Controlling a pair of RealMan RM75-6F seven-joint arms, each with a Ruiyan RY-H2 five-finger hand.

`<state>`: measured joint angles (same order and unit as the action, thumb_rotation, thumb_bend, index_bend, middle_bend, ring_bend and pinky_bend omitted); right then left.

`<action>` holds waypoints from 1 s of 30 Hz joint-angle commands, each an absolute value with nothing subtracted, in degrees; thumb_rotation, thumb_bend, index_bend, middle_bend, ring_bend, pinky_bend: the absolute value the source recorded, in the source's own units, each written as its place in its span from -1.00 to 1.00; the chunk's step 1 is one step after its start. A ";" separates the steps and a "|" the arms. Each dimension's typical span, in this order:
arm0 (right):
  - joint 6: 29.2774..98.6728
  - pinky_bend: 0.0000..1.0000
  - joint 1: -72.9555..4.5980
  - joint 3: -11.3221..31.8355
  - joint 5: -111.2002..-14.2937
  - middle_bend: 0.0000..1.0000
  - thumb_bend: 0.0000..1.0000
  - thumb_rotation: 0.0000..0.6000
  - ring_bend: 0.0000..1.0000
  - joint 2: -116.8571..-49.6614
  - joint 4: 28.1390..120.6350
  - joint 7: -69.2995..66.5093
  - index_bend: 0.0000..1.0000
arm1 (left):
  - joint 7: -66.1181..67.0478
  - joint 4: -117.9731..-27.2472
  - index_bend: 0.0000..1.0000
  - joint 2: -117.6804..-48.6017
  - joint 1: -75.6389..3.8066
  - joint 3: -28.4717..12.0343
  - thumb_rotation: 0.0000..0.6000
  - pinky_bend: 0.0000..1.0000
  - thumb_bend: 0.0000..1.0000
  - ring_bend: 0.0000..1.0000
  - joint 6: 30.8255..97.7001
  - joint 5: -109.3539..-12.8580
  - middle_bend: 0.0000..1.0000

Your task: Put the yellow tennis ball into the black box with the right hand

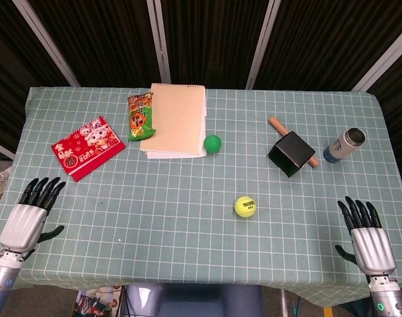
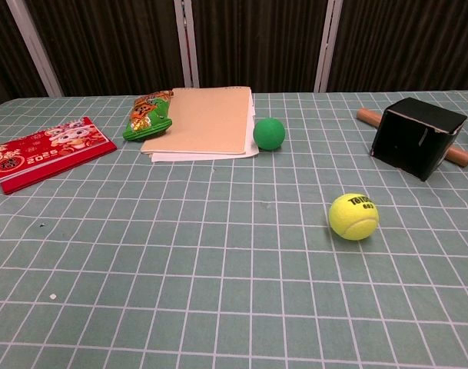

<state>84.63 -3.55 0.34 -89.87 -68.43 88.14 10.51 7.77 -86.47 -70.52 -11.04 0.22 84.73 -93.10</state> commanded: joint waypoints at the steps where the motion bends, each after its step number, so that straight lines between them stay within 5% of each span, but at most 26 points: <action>1: 84.74 -1.00 -3.46 0.30 -89.89 -1.00 -0.62 1.00 -1.00 -68.40 88.19 10.54 -1.00 | 7.79 -86.42 -1.00 -70.62 -11.09 0.09 1.00 -1.00 -0.82 -1.00 84.57 -92.89 -0.92; 8: 87.20 -0.94 -3.82 1.03 -92.34 -0.99 -0.62 1.00 -0.97 -72.86 87.36 11.73 -1.00 | 7.92 -86.40 -1.00 -70.95 -11.33 -0.27 1.00 -1.00 -0.82 -1.00 84.38 -92.78 -0.92; 11: 90.68 -0.54 -3.76 1.97 -94.44 -0.77 -0.58 1.00 -0.68 -76.39 86.37 9.84 -0.96 | 7.69 -86.10 -1.00 -71.09 -11.36 -0.18 1.00 -1.00 -0.82 -1.00 84.55 -93.19 -0.92; 16: 93.07 -0.05 -4.29 2.69 -96.35 -0.33 -0.36 1.00 -0.28 -79.48 86.76 5.22 -0.51 | 7.09 -85.69 -1.00 -71.20 -11.75 0.01 1.00 -1.00 -0.82 -1.00 83.51 -93.12 -0.92; 30: 82.64 0.28 -9.82 -2.42 -100.06 0.05 0.01 1.00 0.09 -81.32 89.61 -4.96 -0.10 | 8.13 -85.98 -1.00 -71.53 -11.80 0.48 1.00 -1.00 -0.82 -1.00 83.51 -94.03 -0.92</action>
<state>83.87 -8.86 -1.24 -98.97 -80.84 89.61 -3.90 8.09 -85.95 -71.52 -11.80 0.46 83.53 -94.02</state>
